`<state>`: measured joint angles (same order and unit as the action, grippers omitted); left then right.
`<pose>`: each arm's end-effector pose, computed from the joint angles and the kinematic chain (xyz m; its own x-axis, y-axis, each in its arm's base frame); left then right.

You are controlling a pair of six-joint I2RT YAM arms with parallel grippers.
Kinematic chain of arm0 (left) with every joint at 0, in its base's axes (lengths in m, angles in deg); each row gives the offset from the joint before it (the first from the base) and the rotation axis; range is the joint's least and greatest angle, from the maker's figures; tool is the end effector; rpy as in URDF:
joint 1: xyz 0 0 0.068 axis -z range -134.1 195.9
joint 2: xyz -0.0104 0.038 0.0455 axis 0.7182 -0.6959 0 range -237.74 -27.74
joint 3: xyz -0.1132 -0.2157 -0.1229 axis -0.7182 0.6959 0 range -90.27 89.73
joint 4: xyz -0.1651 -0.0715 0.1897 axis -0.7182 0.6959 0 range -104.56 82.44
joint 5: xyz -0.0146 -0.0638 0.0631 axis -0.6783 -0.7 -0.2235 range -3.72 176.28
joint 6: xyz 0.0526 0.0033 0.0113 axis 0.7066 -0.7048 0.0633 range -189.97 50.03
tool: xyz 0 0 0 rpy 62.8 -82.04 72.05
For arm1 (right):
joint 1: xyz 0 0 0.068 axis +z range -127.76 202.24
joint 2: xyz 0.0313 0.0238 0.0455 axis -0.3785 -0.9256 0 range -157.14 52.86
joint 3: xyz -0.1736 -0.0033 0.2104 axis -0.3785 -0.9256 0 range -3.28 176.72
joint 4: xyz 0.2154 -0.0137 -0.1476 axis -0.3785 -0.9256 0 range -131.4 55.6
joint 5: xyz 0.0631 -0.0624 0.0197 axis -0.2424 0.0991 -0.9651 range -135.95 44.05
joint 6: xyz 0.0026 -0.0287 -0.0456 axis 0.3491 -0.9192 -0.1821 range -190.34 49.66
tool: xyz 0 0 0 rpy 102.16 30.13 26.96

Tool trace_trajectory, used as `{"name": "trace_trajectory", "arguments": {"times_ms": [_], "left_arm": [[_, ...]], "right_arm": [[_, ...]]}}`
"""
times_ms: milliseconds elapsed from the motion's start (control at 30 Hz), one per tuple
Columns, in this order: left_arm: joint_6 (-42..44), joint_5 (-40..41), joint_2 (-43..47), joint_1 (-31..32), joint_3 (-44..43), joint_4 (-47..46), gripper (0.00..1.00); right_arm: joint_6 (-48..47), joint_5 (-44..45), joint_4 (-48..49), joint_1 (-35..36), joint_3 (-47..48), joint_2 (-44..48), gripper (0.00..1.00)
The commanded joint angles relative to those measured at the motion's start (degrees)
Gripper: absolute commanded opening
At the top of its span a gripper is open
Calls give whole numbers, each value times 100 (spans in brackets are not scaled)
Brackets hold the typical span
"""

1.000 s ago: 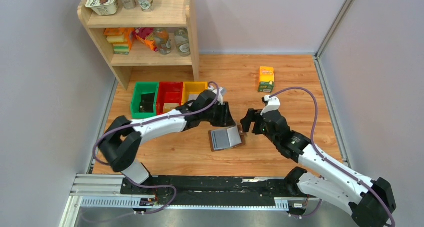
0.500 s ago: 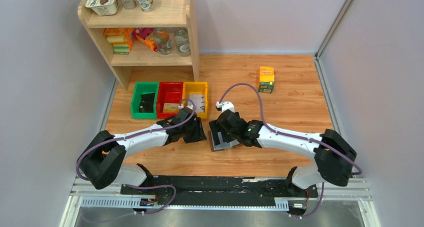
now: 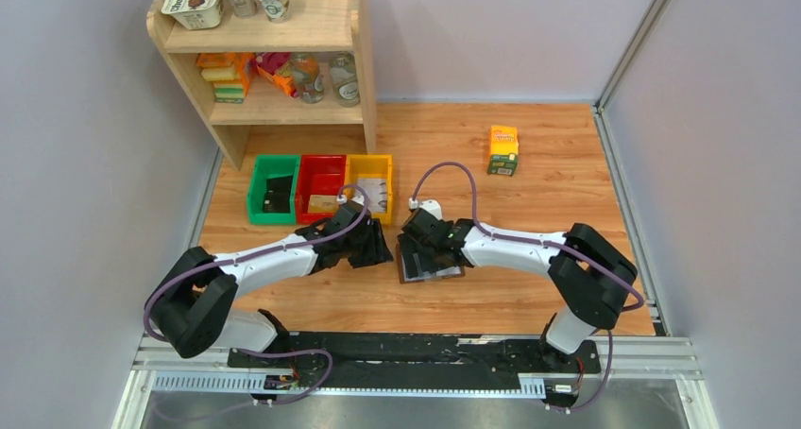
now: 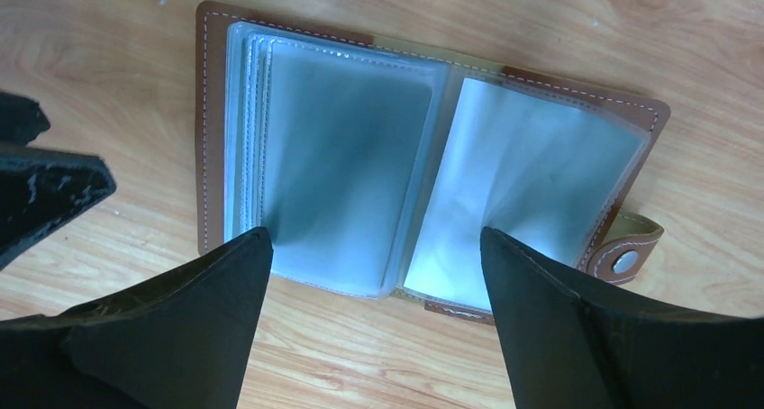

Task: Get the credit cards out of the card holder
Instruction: Remove the credit card from the card holder.

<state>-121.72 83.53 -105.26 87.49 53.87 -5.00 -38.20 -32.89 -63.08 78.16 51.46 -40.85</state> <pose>0.1892 -0.1702 0.1678 -0.8993 -0.2507 -0.3584 -0.0335 0.8565 -0.5150 0.1783 0.2494 0.1690 -0.8424 -0.3204 -0.4332 -0.3667 0.9300 0.0252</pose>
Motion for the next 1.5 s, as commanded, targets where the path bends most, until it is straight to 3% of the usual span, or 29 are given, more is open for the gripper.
{"name": "trace_trajectory", "arguments": {"times_ms": [0,133,367,567,867,1033,1167,1467], "left_arm": [[-72,-139,88,-1,-88,-192,52],[-64,-279,44,-1,-211,-218,52],[103,-587,-264,-1,-659,-201,52],[323,-807,-826,-1,-1265,-60,52],[402,-1105,-1635,-10,-1871,-192,44],[525,-1281,-2065,34,-2171,-174,29],[631,-1272,-2285,95,-2303,-156,24],[947,-1194,-2839,210,-2707,36,24]], "right_arm": [[170,-172,-128,-257,107,-235,89],[257,-382,-137,-476,20,-350,82],[346,-875,205,-942,-429,-183,56],[381,-1112,425,-1144,-701,-33,48],[354,-1534,776,-1356,-1018,239,46],[319,-1692,1005,-1426,-1167,415,45],[284,-1798,1137,-1461,-1273,547,45],[258,-1825,1287,-1479,-1378,775,43]]}}
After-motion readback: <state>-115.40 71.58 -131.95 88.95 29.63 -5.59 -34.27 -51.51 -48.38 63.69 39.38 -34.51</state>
